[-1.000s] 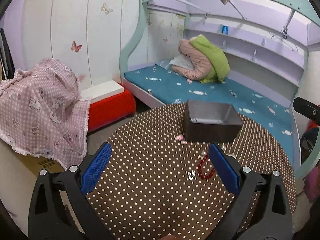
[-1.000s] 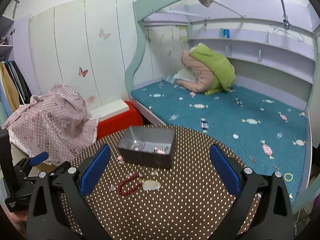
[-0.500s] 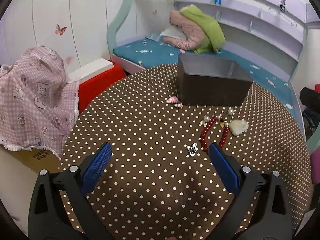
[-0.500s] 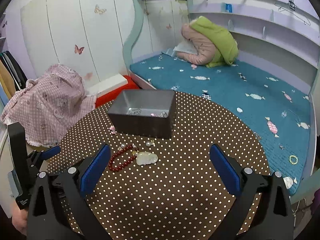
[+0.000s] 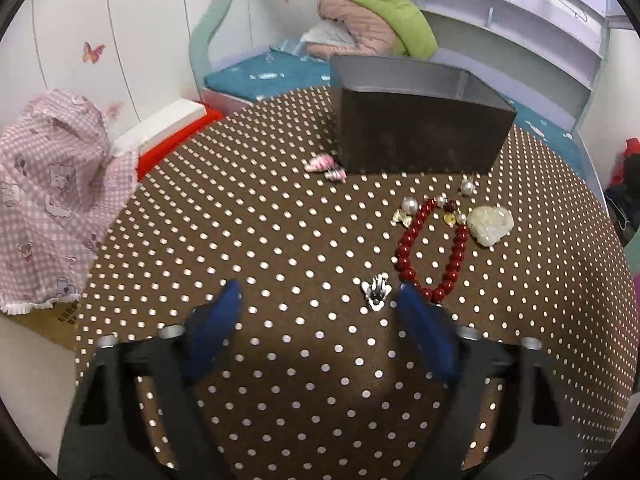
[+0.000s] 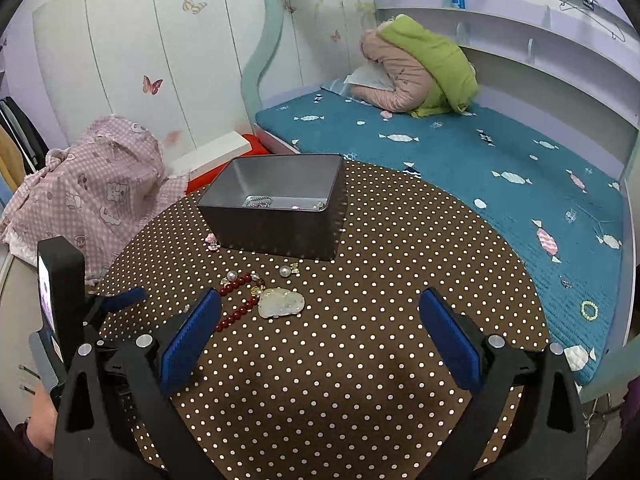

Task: Organize jewelry
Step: 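Grasp the small silver charm with the left gripper while the right gripper grasps the red bracelet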

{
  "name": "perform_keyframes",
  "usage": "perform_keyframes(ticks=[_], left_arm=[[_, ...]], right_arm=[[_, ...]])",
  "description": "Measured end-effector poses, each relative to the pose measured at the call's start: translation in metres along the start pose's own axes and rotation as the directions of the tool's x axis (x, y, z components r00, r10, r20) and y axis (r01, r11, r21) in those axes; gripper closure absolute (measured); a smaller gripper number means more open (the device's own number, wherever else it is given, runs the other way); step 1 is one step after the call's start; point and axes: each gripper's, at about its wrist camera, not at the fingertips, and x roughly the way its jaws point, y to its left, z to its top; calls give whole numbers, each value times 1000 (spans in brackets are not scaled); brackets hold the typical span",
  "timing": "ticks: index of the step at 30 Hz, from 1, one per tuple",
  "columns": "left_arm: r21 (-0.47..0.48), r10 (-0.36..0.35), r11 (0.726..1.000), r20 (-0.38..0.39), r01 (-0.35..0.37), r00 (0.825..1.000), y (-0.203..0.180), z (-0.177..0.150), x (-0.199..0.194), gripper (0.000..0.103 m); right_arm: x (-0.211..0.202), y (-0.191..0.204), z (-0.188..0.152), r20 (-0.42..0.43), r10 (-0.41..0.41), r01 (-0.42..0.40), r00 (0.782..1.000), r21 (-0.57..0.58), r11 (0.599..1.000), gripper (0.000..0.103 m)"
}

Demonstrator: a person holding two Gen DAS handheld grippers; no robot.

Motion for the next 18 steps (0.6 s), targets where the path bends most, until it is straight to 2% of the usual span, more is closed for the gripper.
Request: perform_keyframes(ticks=[1, 4, 8, 12, 18], left_arm=[[-3, -6, 1000, 9, 6, 1000, 0, 1, 0, 31], [12, -21, 1000, 13, 21, 1000, -2, 3, 0, 46], [12, -73, 997, 11, 73, 997, -4, 5, -2, 86], [-28, -116, 993, 12, 116, 993, -1, 1, -9, 89], [-74, -105, 991, 36, 107, 994, 19, -9, -22, 89]], right_arm=[[1, 0, 0, -3, 1, -1, 1000, -2, 1000, 8], [4, 3, 1, -12, 9, -9, 1000, -8, 1000, 8], [10, 9, 1, -23, 25, -26, 999, -24, 999, 8], [19, 14, -2, -47, 44, -45, 998, -30, 999, 8], [39, 38, -8, -105, 103, -116, 989, -122, 986, 8]])
